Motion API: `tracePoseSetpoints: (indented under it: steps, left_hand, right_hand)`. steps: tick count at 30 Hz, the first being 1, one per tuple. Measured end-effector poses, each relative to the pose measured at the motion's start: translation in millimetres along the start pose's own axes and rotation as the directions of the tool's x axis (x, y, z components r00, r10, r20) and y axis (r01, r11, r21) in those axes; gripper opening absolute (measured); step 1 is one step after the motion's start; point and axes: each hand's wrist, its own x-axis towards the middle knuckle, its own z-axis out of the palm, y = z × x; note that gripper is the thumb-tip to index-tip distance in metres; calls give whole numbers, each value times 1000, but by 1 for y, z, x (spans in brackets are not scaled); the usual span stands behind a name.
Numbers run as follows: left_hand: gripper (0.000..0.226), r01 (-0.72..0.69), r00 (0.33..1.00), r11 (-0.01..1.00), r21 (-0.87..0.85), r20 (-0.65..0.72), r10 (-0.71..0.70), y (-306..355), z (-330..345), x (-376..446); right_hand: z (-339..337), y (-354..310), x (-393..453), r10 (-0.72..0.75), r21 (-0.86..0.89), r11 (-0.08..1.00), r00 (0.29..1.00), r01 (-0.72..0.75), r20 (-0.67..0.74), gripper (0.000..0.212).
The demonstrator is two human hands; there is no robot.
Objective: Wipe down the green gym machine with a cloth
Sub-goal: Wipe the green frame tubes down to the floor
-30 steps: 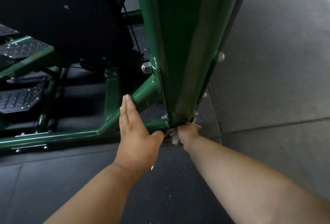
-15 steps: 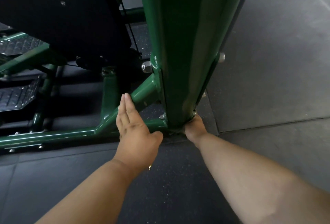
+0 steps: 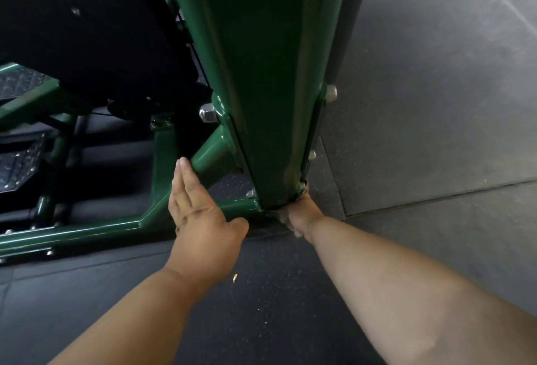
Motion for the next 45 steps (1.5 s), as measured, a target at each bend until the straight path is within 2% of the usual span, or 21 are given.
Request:
tracePoseSetpoints:
  steps: [3,7,9,12,15,17,19,21,23,25,26,31,35,38,42,45]
  left_hand:
    - [127,0,1000,1000,17,2,0,1,0,1]
    - [125,18,1000,1000,25,-12,-17,4,2,0]
    - [125,30,999,999,16,-11,-30,8,4,-2]
    - [123,39,999,999,-7,-14,-39,13,6,-5]
    - [120,60,998,997,-56,-32,-62,15,8,-7]
    - [116,89,994,981,-174,-53,-100,21,10,-13]
    - [110,139,984,935,-326,-56,-166,31,16,-21]
    - [103,247,960,858,-451,-5,-279,44,19,-26]
    - [84,312,946,792,-524,97,-308,54,21,-29]
    - [42,274,962,787,-553,162,-221,60,21,-29]
    - [32,247,967,799,-549,188,-171,65,21,-29]
    - [45,222,971,803,-553,197,-133,74,23,-26]
    - [45,194,977,810,-553,188,-106,73,27,-26]
    - [43,207,973,799,-564,201,-109,70,28,-25]
    - [44,206,971,814,-543,218,-100,73,24,-28]
    - [46,194,974,814,-547,204,-95,75,17,-31]
  right_hand:
    - [7,-2,-13,-29,140,988,981,57,-191,47]
    - [16,-5,-48,-63,302,937,936,174,-346,57]
    - [19,-10,-56,-114,235,948,919,214,-378,59]
    - [22,-9,-58,-227,74,960,904,271,-361,65]
    - [21,-9,-58,-145,160,962,910,221,-389,62]
    - [16,-16,-52,-89,251,945,902,210,-421,50]
    - [11,-23,-43,-107,244,944,903,224,-417,36]
    - [8,-23,-33,-132,216,947,900,238,-414,28]
    - [5,-15,-24,-138,212,951,923,224,-359,30]
    - [2,-6,-22,-150,226,949,947,219,-284,37]
    - [1,-4,-24,-153,220,952,953,213,-260,41]
    - [-2,-9,-48,-138,206,957,946,203,-293,44]
    - [6,-15,-78,-305,73,934,886,351,-348,50]
    - [0,-18,-68,-308,41,940,895,339,-323,54]
    - [-10,-15,-56,-308,-2,949,928,314,-210,52]
    - [-7,-23,-60,-363,22,923,890,383,-275,52]
